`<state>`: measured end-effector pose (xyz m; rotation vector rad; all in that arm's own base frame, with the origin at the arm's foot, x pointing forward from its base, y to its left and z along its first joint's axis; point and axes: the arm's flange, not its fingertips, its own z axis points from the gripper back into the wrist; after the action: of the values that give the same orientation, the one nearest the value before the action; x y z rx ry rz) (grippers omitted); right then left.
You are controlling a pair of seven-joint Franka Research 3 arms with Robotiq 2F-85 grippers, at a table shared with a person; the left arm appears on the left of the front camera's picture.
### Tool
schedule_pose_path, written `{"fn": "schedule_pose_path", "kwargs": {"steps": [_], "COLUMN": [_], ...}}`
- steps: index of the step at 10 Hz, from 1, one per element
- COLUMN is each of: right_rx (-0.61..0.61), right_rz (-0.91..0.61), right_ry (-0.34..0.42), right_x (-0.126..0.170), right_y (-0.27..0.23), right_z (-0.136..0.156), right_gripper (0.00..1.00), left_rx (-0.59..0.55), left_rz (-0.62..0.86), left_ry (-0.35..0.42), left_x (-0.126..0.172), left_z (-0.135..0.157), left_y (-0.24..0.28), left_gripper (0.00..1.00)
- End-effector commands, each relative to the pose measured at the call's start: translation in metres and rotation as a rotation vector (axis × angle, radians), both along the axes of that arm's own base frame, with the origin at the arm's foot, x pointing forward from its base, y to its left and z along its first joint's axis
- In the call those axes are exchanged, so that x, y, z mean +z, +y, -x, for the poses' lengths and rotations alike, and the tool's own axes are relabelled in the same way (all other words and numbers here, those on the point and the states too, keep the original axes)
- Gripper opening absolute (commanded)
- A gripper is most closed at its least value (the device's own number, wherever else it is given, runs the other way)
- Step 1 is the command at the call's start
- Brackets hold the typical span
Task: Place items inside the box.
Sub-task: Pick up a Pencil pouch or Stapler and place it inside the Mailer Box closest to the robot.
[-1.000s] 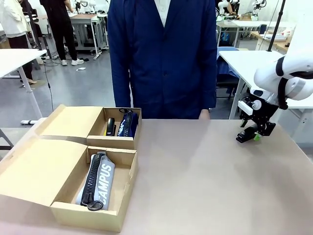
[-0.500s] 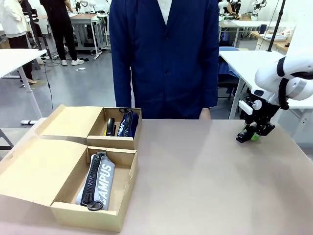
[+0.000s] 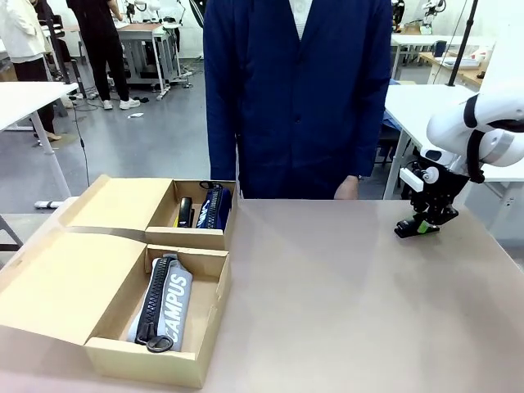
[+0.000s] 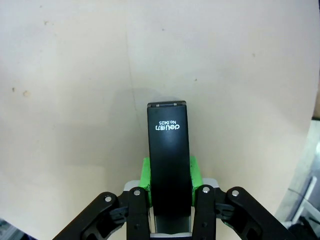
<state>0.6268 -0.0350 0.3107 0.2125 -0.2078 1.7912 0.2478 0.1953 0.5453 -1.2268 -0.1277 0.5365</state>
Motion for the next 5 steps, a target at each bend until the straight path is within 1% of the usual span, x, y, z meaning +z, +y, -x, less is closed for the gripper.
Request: {"fn": "schedule_pose_path", "kwargs": {"steps": [1,3,4,5], "right_rx": [-0.012,-0.04,-0.136,-0.263], "right_rz": [0.015,0.002,-0.03,-0.094], "right_ry": [0.031,0.053,0.075,0.114], "right_x": [0.002,0.007,0.025,0.062], "right_y": [0.002,0.001,0.001,0.002], "right_z": [0.008,0.013,0.023,0.051], "right_gripper": [0.0,0.0,0.0,0.0], "left_rx": [-0.014,-0.014,-0.014,-0.014], "left_rz": [-0.006,-0.006,-0.006,-0.006], "left_ry": [-0.005,-0.005,-0.005,-0.005], "left_x": [0.0,0.0,0.0,0.0], "left_z": [0.004,0.004,0.004,0.004], "left_y": [0.001,0.001,0.001,0.001], "left_gripper": [1.0,1.0,1.0,1.0]}}
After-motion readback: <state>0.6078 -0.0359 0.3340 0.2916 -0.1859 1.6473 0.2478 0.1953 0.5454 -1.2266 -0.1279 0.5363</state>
